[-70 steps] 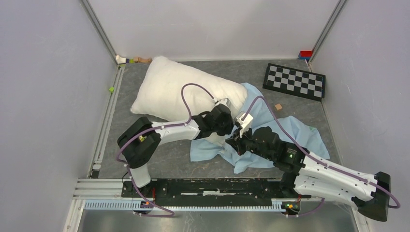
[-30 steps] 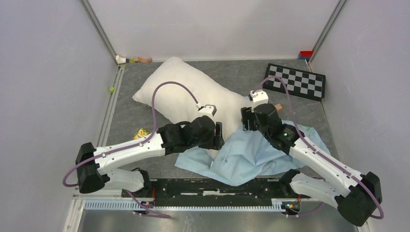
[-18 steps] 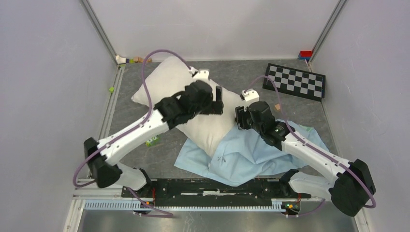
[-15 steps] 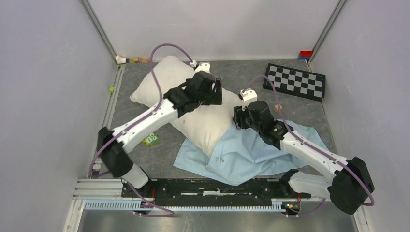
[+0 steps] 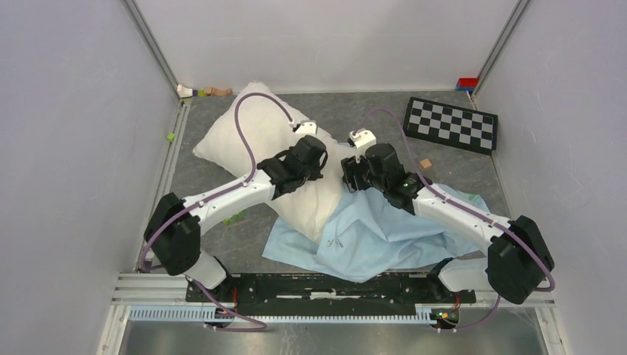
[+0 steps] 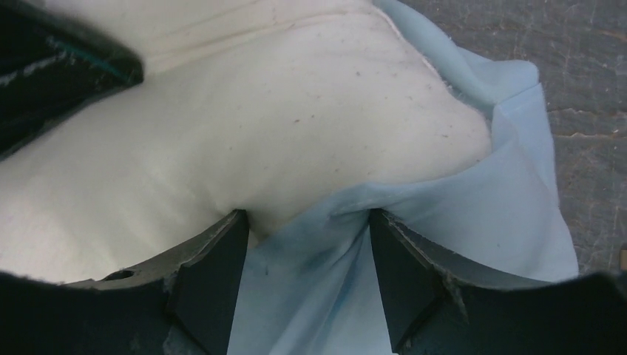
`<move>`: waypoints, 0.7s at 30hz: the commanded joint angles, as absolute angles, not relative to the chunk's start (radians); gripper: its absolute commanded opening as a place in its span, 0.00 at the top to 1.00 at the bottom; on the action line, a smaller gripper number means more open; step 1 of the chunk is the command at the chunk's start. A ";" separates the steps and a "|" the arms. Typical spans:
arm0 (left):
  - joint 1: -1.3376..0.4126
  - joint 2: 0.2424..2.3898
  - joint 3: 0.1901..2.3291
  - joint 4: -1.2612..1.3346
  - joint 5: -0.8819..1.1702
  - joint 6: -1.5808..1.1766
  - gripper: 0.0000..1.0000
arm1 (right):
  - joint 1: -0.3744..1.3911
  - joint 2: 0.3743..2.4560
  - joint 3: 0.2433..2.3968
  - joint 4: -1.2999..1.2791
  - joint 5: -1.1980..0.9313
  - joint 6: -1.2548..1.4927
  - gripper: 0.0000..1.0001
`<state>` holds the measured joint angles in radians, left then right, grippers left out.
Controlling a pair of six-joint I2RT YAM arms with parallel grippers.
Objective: Put the pillow into the pillowcase
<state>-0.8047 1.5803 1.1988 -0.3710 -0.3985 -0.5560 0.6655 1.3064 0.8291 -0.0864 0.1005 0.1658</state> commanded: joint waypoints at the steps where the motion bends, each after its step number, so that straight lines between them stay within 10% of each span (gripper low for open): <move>1: -0.890 1.522 1.066 -0.450 -0.356 -0.725 0.95 | 0.661 1.335 0.977 -0.156 0.162 0.106 0.29; 21: -0.886 1.553 1.032 -0.356 -0.333 -0.738 0.98 | 0.658 1.407 1.106 -0.405 0.483 0.238 0.36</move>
